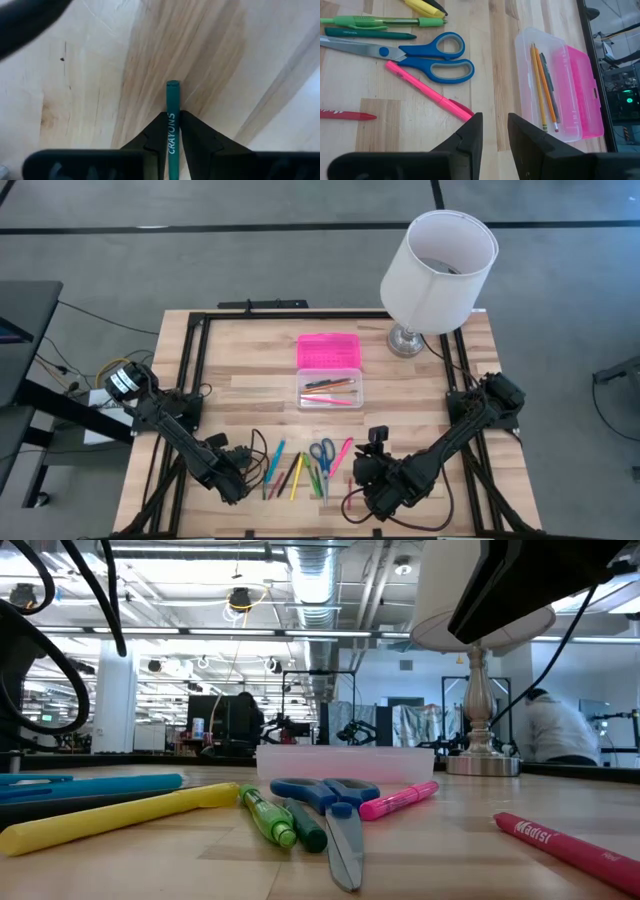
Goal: Pick & place school supplies into a supply box
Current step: Put the left green crayon into the supply box
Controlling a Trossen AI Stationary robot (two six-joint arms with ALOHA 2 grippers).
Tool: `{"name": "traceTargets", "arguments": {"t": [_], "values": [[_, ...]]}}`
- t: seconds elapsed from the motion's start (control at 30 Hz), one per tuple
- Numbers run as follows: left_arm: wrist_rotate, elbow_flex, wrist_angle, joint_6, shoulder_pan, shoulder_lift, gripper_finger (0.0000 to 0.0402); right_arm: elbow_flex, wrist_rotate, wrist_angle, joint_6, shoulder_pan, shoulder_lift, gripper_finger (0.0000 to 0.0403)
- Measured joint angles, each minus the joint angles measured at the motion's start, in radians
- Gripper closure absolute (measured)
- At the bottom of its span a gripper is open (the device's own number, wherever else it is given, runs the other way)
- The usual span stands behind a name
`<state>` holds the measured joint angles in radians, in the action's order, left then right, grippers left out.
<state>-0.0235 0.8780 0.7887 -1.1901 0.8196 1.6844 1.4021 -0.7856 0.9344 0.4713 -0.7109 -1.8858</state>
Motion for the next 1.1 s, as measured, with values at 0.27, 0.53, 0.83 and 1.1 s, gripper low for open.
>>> {"name": "traceTargets", "arguments": {"t": [0.27,0.53,0.83,1.1], "values": [[-0.002,0.000,-0.006,0.087,0.010,0.000,0.0378,0.000,0.000,0.000,0.000,0.000,0.000,0.0317],[0.029,0.000,-0.010,0.069,0.012,0.000,0.0373,0.000,0.000,0.000,0.000,0.000,0.000,0.0317],[0.058,0.001,-0.013,0.101,-0.005,0.000,0.0374,0.000,0.000,0.000,0.000,0.000,0.000,0.0317],[0.077,0.001,-0.012,0.122,-0.020,0.000,0.0378,0.000,0.000,0.000,0.000,0.000,0.000,0.0317]]}}
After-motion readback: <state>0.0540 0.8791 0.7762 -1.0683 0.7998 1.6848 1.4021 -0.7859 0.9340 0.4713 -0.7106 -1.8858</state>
